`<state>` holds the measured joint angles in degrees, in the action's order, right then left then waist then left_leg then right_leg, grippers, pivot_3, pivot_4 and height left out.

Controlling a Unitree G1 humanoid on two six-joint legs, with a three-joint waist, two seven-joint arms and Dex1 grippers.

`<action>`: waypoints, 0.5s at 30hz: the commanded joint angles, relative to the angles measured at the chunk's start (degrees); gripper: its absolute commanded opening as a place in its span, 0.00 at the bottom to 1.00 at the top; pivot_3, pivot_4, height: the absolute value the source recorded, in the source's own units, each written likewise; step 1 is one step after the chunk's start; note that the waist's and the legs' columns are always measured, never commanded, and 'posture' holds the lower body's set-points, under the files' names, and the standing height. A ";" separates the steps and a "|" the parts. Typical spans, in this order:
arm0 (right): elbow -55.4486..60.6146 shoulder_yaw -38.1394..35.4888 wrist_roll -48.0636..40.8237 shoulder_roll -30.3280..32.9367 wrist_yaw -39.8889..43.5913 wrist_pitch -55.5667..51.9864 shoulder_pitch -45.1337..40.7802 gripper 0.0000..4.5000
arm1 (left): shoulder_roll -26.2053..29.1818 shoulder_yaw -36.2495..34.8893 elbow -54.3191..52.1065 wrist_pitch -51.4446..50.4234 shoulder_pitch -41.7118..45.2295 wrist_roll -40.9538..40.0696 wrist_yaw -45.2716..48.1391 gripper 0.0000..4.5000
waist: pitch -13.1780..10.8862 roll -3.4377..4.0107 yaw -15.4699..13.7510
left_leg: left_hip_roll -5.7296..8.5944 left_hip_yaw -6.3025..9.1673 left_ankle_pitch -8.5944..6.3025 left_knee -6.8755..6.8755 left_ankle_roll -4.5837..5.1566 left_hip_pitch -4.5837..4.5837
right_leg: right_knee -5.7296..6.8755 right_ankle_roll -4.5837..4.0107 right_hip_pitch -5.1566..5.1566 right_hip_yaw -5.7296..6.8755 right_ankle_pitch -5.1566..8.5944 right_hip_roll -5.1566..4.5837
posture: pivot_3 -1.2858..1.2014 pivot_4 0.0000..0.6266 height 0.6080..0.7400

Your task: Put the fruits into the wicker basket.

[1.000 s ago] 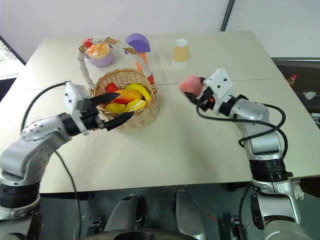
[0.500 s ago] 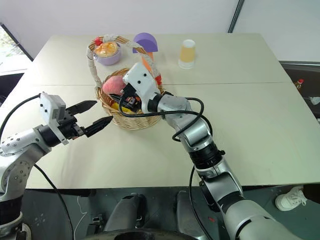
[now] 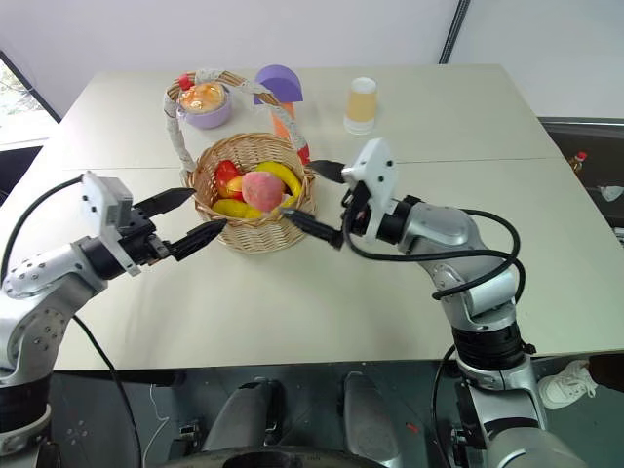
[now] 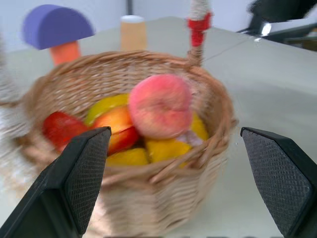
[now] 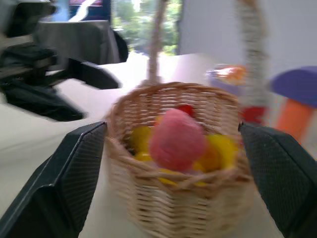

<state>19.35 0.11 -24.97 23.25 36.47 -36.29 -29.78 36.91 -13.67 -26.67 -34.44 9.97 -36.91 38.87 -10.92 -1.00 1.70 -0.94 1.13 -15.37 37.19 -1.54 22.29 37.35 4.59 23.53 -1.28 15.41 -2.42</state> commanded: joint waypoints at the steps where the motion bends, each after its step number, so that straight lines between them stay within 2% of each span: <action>1: -6.47 -0.37 2.52 -5.06 -6.70 2.38 -3.94 0.98 | -0.43 1.09 0.47 1.23 1.79 0.00 0.54 1.00 | 0.00 0.01 0.46 | 0.00 0.01 0.00 0.00 0.00 0.00 | 0.03 -0.01 0.01 0.00 0.00 0.02 | 0.52 0.24 1.00; 6: -20.85 1.84 6.73 -12.38 -8.53 11.79 -9.86 0.98 | -1.12 2.06 0.14 1.09 2.57 0.05 0.04 1.00 | -0.01 0.02 0.85 | 0.02 0.00 0.02 -0.01 -0.02 0.09 | 0.12 0.00 0.14 -0.06 0.00 0.02 | 0.52 0.24 1.00; 8: -26.13 0.76 6.78 -14.14 -9.05 13.79 -11.92 0.87 | -1.13 1.82 -0.71 0.96 1.93 -0.09 -0.37 1.00 | -0.01 0.02 0.78 | 0.02 0.00 0.02 -0.01 -0.02 0.12 | 0.11 0.00 0.16 -0.05 0.00 0.00 | 0.52 0.24 1.00; 9: -27.56 0.40 6.73 -14.49 -9.03 14.35 -12.43 0.80 | -1.13 1.71 -1.04 0.90 1.69 -0.17 -0.57 1.00 | -0.01 0.02 0.66 | 0.03 -0.01 0.02 -0.02 -0.02 0.14 | 0.11 0.00 0.17 -0.05 0.00 -0.03 | 0.52 0.24 1.00; 15: -28.51 1.38 7.29 -13.98 -6.51 17.20 -11.73 0.12 | -1.17 0.32 -2.92 0.56 -0.30 -0.78 -2.42 1.00 | -0.01 0.02 0.41 | 0.07 -0.01 0.01 -0.01 -0.01 0.20 | 0.04 0.02 0.16 -0.04 -0.02 -0.26 | 0.52 0.24 1.00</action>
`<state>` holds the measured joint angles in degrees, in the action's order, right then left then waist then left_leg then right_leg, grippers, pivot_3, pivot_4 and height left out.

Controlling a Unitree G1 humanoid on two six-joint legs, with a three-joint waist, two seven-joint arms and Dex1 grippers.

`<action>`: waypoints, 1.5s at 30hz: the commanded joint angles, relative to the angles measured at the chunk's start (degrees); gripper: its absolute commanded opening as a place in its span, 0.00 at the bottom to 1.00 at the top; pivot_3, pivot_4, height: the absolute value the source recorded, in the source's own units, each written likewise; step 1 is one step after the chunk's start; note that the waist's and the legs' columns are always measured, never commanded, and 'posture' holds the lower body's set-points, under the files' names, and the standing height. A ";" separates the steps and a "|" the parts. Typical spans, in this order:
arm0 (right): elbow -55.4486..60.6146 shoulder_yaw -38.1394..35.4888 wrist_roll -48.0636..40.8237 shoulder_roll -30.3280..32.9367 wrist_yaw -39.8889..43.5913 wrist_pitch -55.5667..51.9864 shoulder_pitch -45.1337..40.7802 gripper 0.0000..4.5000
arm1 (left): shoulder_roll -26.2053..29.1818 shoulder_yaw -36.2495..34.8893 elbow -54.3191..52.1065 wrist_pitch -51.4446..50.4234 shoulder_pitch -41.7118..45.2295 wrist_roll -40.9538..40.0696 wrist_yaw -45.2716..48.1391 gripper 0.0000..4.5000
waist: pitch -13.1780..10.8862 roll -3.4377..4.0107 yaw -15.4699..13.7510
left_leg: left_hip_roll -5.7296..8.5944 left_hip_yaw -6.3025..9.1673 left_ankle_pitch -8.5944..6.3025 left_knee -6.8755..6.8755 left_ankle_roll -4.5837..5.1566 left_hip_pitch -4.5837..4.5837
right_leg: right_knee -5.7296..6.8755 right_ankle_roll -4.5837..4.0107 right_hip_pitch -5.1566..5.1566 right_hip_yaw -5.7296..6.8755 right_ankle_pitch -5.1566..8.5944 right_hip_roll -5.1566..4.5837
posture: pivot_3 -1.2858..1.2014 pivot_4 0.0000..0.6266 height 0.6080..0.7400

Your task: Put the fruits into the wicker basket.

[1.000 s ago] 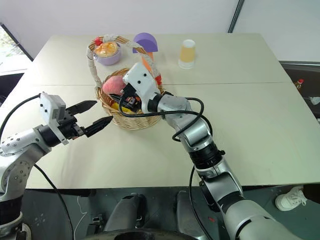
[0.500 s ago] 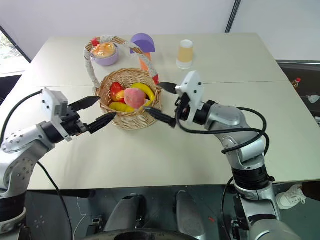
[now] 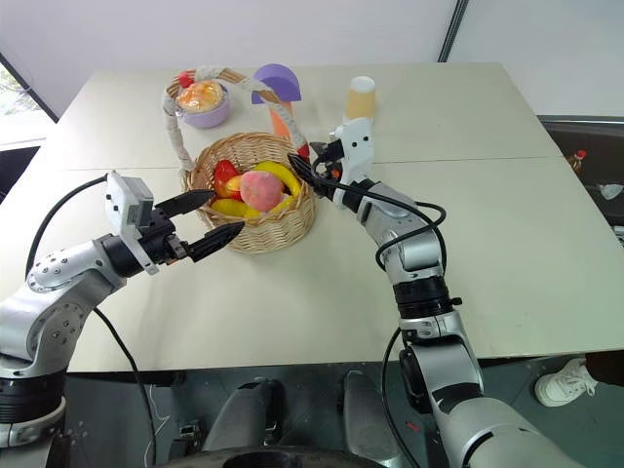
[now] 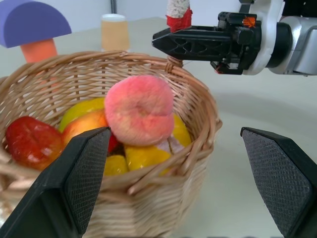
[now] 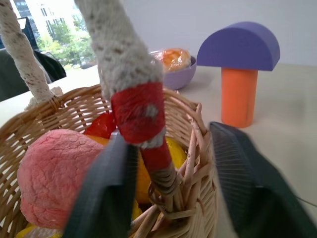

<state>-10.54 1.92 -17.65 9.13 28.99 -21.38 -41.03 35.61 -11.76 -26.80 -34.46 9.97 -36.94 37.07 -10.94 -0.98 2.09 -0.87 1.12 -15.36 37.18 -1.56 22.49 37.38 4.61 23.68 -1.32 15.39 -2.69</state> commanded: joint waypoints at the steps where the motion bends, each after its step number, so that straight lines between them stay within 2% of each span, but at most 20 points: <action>1: 1.73 -0.71 -0.22 0.02 1.12 2.54 -0.34 0.01 | 0.07 -1.56 -3.03 0.62 -0.60 -0.76 -0.76 1.00 | 0.00 0.00 0.00 | -0.01 0.01 0.00 0.00 0.00 0.00 | 0.00 0.00 0.00 0.01 0.00 0.00 | 0.52 0.24 1.00; 5: 5.83 -4.41 -0.96 0.12 -1.37 5.96 1.03 0.01 | -0.40 -1.02 -3.32 0.63 -0.63 -0.55 -1.28 1.00 | 0.00 0.01 0.08 | -0.04 0.03 0.00 0.00 0.00 -0.02 | 0.02 0.00 0.00 0.02 0.00 0.07 | 0.52 0.24 1.00; 8: 8.53 -8.82 1.16 4.66 -4.67 7.87 3.43 0.01 | -0.74 -0.62 -2.57 0.69 0.38 -0.59 -1.36 1.00 | -0.02 0.03 -0.15 | -0.02 0.02 0.00 0.00 0.00 0.00 | 0.02 0.00 0.00 0.02 0.00 0.05 | 0.52 0.24 1.00; 11: 9.35 -15.04 2.86 11.75 -7.37 9.14 6.07 0.01 | -0.95 0.36 -1.40 0.97 1.56 -0.26 -0.61 1.00 | -0.02 0.03 -1.10 | 0.02 0.01 0.00 0.00 0.00 0.01 | -0.04 0.00 -0.01 0.01 0.00 0.02 | 0.52 0.24 1.00; 17: 2.21 -24.64 6.95 22.30 -15.58 10.02 9.26 0.01 | -1.92 3.01 3.24 2.40 5.36 1.46 0.58 1.00 | -0.03 0.04 -1.25 | 0.15 -0.09 -0.03 0.00 0.05 0.02 | -0.17 0.00 -0.07 -0.01 0.01 0.03 | 0.52 0.24 1.00; 19: -1.97 -28.10 5.31 22.49 -18.13 10.48 8.65 0.01 | -2.72 4.07 4.98 3.05 7.14 2.36 0.80 1.00 | -0.03 0.04 -0.81 | 0.09 -0.21 -0.03 -0.01 0.05 -0.06 | -0.16 0.00 -0.08 -0.05 0.01 0.14 | 0.52 0.24 1.00; 22: -5.60 -29.51 4.58 22.20 -18.59 12.25 8.65 0.01 | -3.43 4.85 6.26 3.86 8.57 2.94 1.13 1.00 | -0.06 0.09 -0.07 | -0.04 -0.47 -0.03 -0.02 0.05 -0.14 | -0.09 0.00 -0.06 -0.14 0.00 0.28 | 0.52 0.24 1.00; 27: -5.93 -30.01 4.79 22.56 -19.46 13.66 9.71 0.54 | -3.50 4.64 7.19 4.45 8.76 3.36 1.66 1.00 | -0.08 0.17 0.50 | -0.07 -0.54 -0.02 -0.02 0.06 -0.15 | 0.01 0.00 -0.01 -0.24 0.00 0.31 | 0.52 0.24 1.00; 31: 0.01 -32.19 3.85 24.15 -19.66 12.91 13.27 0.99 | -3.52 4.10 8.08 4.16 8.91 3.88 0.73 1.00 | -0.08 0.17 0.03 | -0.06 -0.53 -0.02 0.00 0.05 -0.13 | 0.00 0.01 -0.03 -0.24 0.00 0.26 | 0.52 0.24 1.00; 37: 14.52 -33.79 -3.30 28.29 -7.18 7.91 28.19 0.99 | -2.02 2.13 12.89 5.51 7.32 7.13 -1.01 1.00 | -0.08 0.17 -1.32 | -0.03 -0.51 -0.07 -0.01 0.14 -0.08 | -0.15 0.03 -0.07 -0.21 0.02 0.20 | 0.52 0.24 1.00; 41: 23.00 -27.43 -6.22 31.42 5.24 5.97 37.58 0.99 | -0.83 -2.21 16.48 8.22 3.91 9.16 -2.09 1.00 | -0.07 0.19 -0.64 | -0.07 -0.58 -0.08 0.00 0.15 -0.22 | -0.16 0.05 -0.16 -0.24 0.01 0.22 | 0.52 0.24 1.00; 45: 25.63 -17.75 -5.73 29.95 9.96 4.96 37.33 0.99 | -0.79 -6.04 19.59 12.01 -0.90 12.04 -4.46 1.00 | -0.07 0.19 0.21 | -0.16 -0.57 -0.08 0.01 0.15 -0.33 | -0.12 0.04 -0.20 -0.23 0.01 0.30 | 0.52 0.24 1.00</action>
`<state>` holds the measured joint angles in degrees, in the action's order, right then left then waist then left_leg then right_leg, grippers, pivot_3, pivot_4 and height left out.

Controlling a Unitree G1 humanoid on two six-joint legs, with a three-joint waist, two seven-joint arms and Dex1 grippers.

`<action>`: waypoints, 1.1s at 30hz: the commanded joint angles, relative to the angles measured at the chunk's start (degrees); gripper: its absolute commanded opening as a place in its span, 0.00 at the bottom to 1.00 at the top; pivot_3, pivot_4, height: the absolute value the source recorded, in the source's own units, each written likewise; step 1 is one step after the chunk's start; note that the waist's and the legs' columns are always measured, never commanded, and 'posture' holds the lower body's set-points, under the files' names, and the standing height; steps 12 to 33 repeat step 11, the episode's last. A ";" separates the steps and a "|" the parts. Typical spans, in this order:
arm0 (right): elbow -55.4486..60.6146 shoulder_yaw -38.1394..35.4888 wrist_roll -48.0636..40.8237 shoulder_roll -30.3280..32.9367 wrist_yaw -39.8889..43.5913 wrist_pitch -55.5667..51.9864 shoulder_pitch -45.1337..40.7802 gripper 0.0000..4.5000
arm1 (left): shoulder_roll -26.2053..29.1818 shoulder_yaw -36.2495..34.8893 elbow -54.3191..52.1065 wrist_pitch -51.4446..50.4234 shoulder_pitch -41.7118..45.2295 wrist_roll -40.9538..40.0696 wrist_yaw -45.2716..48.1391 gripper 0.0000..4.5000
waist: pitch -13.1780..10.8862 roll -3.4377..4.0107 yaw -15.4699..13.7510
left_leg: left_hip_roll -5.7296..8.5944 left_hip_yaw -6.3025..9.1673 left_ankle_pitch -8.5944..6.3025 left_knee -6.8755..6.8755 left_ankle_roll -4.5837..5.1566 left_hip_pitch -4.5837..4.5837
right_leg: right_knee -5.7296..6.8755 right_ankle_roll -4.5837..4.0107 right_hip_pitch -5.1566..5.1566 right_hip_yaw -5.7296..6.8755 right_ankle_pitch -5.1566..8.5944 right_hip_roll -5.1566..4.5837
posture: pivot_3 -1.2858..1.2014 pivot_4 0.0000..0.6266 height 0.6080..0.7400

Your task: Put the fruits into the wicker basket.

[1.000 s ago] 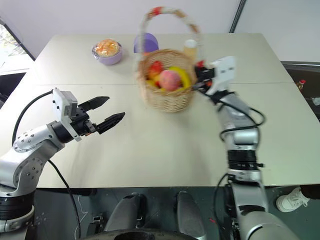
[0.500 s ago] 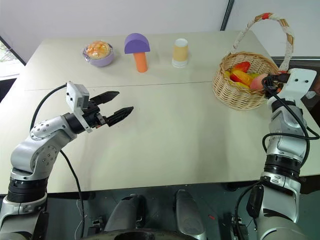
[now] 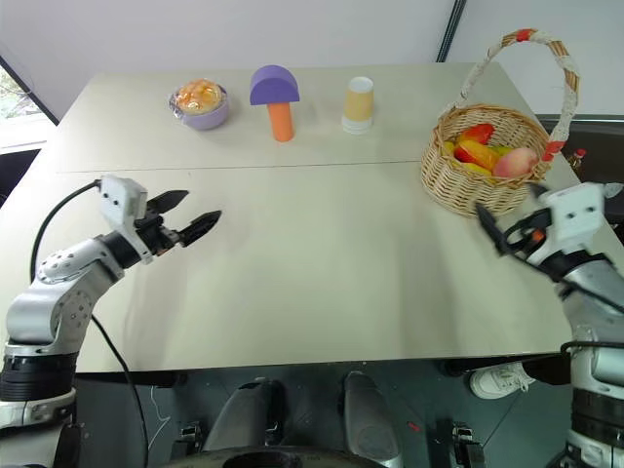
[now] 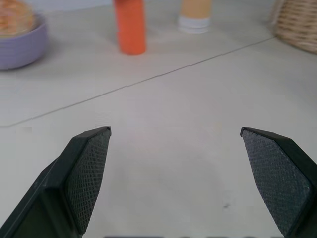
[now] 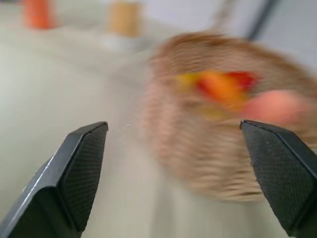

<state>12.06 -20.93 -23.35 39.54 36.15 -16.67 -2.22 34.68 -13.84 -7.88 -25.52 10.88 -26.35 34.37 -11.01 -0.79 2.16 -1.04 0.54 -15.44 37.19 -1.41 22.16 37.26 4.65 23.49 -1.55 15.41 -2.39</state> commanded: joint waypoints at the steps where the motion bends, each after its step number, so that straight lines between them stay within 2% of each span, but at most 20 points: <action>1: 1.95 7.05 1.35 -1.43 2.46 1.17 -2.60 0.99 | -0.30 -4.52 0.66 3.97 -2.72 1.58 -2.03 1.00 | 0.00 -0.03 0.23 | -0.01 0.01 0.00 0.01 0.00 -0.03 | 0.02 -0.01 -0.03 0.01 0.00 0.00 | 0.52 0.24 1.00; 6: -3.62 12.45 2.93 -6.09 2.77 3.19 -8.30 0.99 | -2.68 -5.71 -1.34 5.18 -6.81 1.28 -3.84 1.00 | 0.00 -0.04 -0.25 | 0.00 0.03 0.00 0.05 -0.01 0.03 | 0.02 0.00 -0.02 0.03 0.00 -0.13 | 0.52 0.24 1.00; 11: -8.43 14.12 3.90 -7.14 4.51 5.47 -11.20 0.99 | -3.70 -5.50 -3.40 3.84 -8.57 -0.13 -3.65 1.00 | 0.00 -0.06 -1.52 | 0.10 0.05 -0.01 0.05 0.01 0.15 | -0.05 0.02 0.01 0.06 -0.01 -0.29 | 0.52 0.24 1.00; 33: -8.43 14.12 3.90 -7.14 4.51 5.47 -11.20 0.99 | -3.70 -5.50 -3.40 3.84 -8.57 -0.13 -3.65 1.00 | 0.00 -0.06 -1.52 | 0.10 0.05 -0.01 0.05 0.01 0.15 | -0.05 0.02 0.01 0.06 -0.01 -0.29 | 0.52 0.24 1.00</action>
